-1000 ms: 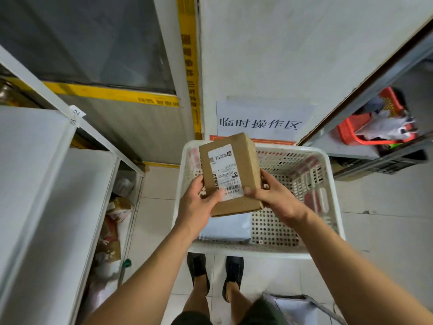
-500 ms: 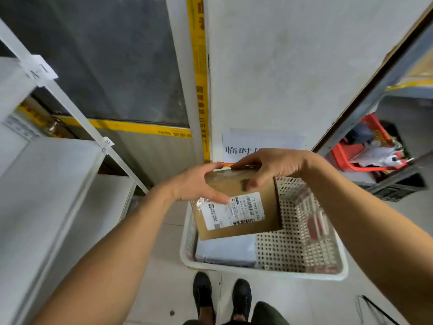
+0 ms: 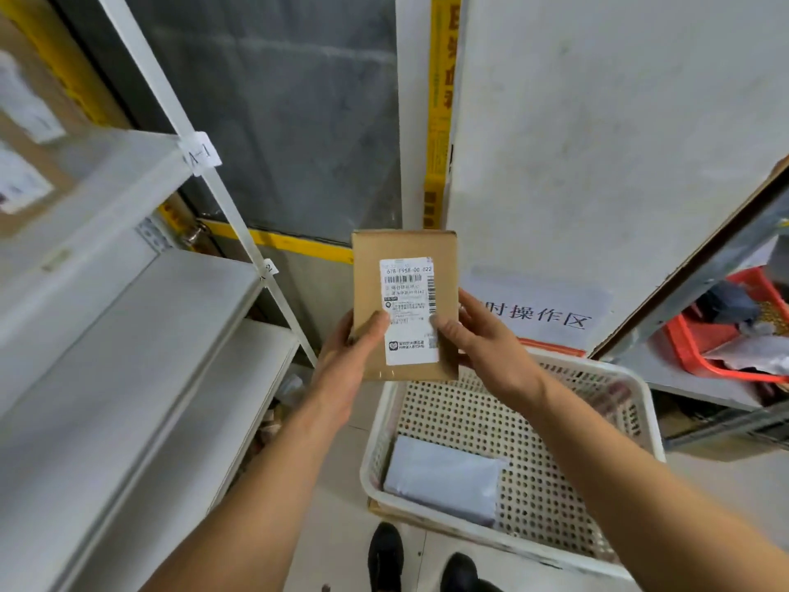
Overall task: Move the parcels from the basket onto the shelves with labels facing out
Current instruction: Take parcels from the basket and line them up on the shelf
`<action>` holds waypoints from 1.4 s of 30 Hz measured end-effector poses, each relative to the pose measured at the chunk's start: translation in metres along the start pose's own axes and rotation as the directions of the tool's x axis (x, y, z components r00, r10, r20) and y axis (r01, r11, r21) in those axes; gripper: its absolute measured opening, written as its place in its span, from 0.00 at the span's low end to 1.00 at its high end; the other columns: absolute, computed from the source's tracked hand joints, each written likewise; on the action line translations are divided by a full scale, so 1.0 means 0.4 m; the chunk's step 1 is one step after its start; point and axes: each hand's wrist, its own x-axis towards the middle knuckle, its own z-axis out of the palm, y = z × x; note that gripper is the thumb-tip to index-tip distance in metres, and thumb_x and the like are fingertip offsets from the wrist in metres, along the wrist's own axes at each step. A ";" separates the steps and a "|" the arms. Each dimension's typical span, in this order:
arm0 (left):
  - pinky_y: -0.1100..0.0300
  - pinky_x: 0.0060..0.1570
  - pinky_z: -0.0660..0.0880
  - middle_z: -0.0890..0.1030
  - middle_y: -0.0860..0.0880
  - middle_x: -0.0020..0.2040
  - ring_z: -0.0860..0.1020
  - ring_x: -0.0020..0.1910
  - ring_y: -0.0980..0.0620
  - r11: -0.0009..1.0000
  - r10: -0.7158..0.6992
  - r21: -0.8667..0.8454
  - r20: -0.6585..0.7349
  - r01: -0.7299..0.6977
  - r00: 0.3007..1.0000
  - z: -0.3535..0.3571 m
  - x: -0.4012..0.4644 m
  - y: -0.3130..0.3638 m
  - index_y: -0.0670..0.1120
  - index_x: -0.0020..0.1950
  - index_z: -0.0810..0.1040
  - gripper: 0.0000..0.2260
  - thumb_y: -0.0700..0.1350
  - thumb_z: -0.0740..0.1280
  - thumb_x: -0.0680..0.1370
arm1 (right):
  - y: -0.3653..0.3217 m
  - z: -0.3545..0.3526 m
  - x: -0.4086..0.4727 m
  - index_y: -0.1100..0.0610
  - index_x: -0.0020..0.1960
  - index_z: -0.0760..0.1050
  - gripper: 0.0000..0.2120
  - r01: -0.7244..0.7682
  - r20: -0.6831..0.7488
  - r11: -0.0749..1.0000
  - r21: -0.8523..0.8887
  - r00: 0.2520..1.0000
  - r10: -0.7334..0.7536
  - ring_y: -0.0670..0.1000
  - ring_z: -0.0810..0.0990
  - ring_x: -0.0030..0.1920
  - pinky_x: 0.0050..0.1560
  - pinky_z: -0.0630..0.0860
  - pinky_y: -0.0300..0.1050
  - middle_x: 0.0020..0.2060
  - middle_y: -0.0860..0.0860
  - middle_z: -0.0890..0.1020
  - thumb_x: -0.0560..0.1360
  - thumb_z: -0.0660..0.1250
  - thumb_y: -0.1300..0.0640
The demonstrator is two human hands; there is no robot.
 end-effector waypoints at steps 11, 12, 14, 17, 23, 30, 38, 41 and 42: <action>0.53 0.61 0.81 0.86 0.58 0.59 0.85 0.58 0.57 0.990 0.099 0.114 -0.186 -0.079 0.978 -0.207 -0.132 0.040 0.57 0.67 0.80 0.17 0.46 0.74 0.80 | -0.013 0.182 0.053 0.39 0.79 0.67 0.23 0.034 0.118 0.999 -0.039 0.993 -0.029 0.43 0.82 0.65 0.66 0.79 0.51 0.67 0.39 0.82 0.86 0.64 0.51; 0.54 0.61 0.81 0.86 0.58 0.60 0.85 0.58 0.57 0.988 0.116 0.125 -0.213 -0.090 0.970 -0.222 -0.145 0.047 0.56 0.69 0.80 0.18 0.47 0.74 0.80 | -0.018 0.206 0.061 0.39 0.79 0.67 0.23 0.032 0.128 0.999 -0.038 0.991 -0.027 0.42 0.82 0.65 0.65 0.79 0.50 0.67 0.39 0.82 0.85 0.64 0.52; 0.59 0.59 0.80 0.85 0.61 0.60 0.84 0.57 0.60 0.977 0.154 0.185 -0.249 -0.110 0.956 -0.264 -0.167 0.065 0.56 0.71 0.79 0.20 0.48 0.74 0.80 | -0.036 0.252 0.073 0.41 0.79 0.68 0.25 0.041 0.184 0.999 -0.035 0.982 -0.034 0.42 0.82 0.65 0.59 0.82 0.42 0.67 0.40 0.82 0.85 0.65 0.56; 0.62 0.58 0.78 0.84 0.66 0.60 0.82 0.57 0.67 0.955 0.203 0.268 -0.282 -0.126 0.938 -0.351 -0.179 0.094 0.61 0.72 0.75 0.22 0.52 0.74 0.80 | -0.079 0.325 0.102 0.44 0.80 0.67 0.28 0.067 0.242 0.996 -0.053 0.969 -0.053 0.44 0.81 0.66 0.56 0.82 0.37 0.67 0.42 0.82 0.83 0.67 0.59; 0.54 0.64 0.79 0.83 0.57 0.65 0.83 0.58 0.63 0.951 0.277 0.234 -0.357 -0.201 0.892 -0.563 -0.148 0.182 0.55 0.70 0.74 0.21 0.49 0.76 0.79 | -0.182 0.535 0.189 0.45 0.80 0.67 0.27 0.173 0.233 0.983 -0.060 0.960 -0.155 0.42 0.79 0.69 0.70 0.76 0.45 0.68 0.40 0.82 0.84 0.65 0.60; 0.50 0.71 0.74 0.81 0.63 0.67 0.78 0.68 0.61 0.836 0.477 0.433 -0.269 -0.338 0.836 -0.750 -0.109 0.322 0.64 0.77 0.70 0.24 0.55 0.69 0.80 | -0.295 0.713 0.306 0.42 0.77 0.72 0.22 0.344 0.160 0.936 -0.077 0.931 -0.329 0.39 0.80 0.66 0.65 0.76 0.43 0.64 0.37 0.83 0.85 0.66 0.56; 0.61 0.67 0.75 0.80 0.59 0.69 0.78 0.65 0.60 0.694 0.625 0.642 -0.310 -0.327 0.717 -0.793 -0.019 0.471 0.59 0.81 0.66 0.26 0.50 0.68 0.84 | -0.414 0.765 0.460 0.37 0.78 0.70 0.24 0.458 0.167 0.875 -0.158 0.885 -0.433 0.39 0.80 0.65 0.65 0.80 0.44 0.65 0.34 0.82 0.86 0.65 0.55; 0.63 0.66 0.75 0.82 0.59 0.67 0.78 0.65 0.60 0.658 0.672 0.682 -0.343 -0.318 0.656 -0.799 0.037 0.498 0.58 0.80 0.69 0.26 0.50 0.71 0.82 | -0.445 0.766 0.551 0.34 0.76 0.71 0.24 0.479 0.181 0.851 -0.217 0.876 -0.447 0.44 0.79 0.68 0.70 0.77 0.58 0.65 0.35 0.82 0.86 0.65 0.56; 0.63 0.67 0.75 0.82 0.60 0.66 0.79 0.65 0.60 0.664 0.674 0.675 -0.352 -0.324 0.649 -0.803 0.062 0.505 0.58 0.79 0.71 0.26 0.49 0.72 0.82 | -0.453 0.769 0.583 0.34 0.75 0.72 0.24 0.481 0.174 0.848 -0.223 0.875 -0.451 0.45 0.80 0.68 0.70 0.78 0.59 0.64 0.35 0.82 0.85 0.66 0.56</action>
